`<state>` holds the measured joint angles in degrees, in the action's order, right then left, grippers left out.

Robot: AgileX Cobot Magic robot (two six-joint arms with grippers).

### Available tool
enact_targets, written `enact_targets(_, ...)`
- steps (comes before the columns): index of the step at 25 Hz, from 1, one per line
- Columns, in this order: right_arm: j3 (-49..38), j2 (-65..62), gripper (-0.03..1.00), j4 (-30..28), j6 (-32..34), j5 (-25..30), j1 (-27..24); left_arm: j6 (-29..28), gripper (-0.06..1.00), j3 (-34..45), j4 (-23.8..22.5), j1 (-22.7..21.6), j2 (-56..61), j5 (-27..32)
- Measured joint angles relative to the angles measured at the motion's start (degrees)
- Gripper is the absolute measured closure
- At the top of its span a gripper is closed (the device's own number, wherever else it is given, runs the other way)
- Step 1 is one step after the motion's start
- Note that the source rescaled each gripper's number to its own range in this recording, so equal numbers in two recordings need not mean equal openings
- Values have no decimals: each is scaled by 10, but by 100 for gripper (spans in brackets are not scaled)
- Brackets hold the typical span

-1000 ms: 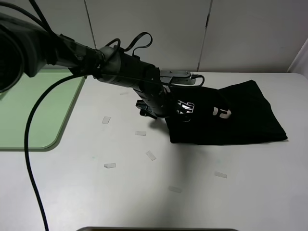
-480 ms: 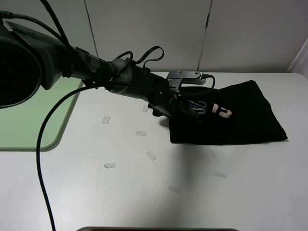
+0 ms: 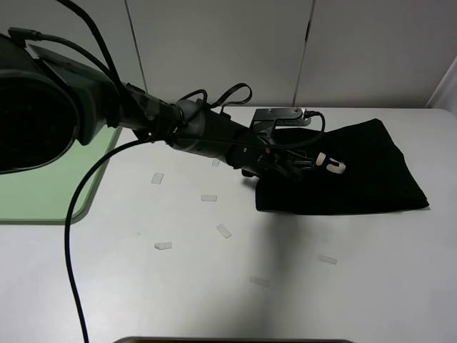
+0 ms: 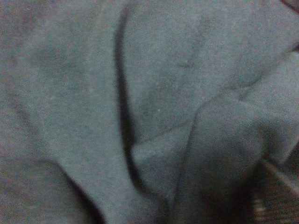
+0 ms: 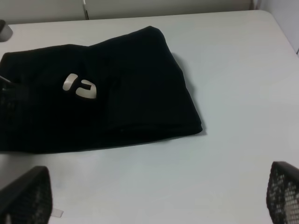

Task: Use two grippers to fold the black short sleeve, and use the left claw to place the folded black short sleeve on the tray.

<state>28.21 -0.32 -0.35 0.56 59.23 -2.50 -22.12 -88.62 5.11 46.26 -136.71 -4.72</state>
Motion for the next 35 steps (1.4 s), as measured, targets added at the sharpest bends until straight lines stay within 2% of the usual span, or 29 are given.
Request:
enact_targets(5, 0, 0, -3, 0, 0, 0, 0, -3, 70, 0, 2, 1, -4, 3)
enact_targets(6, 0, 0, -3, 0, 0, 0, 0, -3, 73, 0, 2, 1, -5, 3)
enact_targets(12, 0, 0, -3, 0, 0, 0, 0, -5, 73, 0, 4, -2, -4, 10)
enact_targets(15, 0, 0, -3, 0, 0, 0, 0, -5, 73, 0, 6, -10, 4, 39)
enact_targets(20, 0, 0, -3, 0, 0, 0, 0, -5, 73, 1, 4, -31, 41, 162)
enact_targets(24, 0, 0, -3, 0, 0, 0, 0, -6, 73, 2, -20, -48, 70, 252)
enact_targets(35, 0, 0, -3, 0, 0, 0, 0, 4, 73, 4, -97, -68, 157, 411)
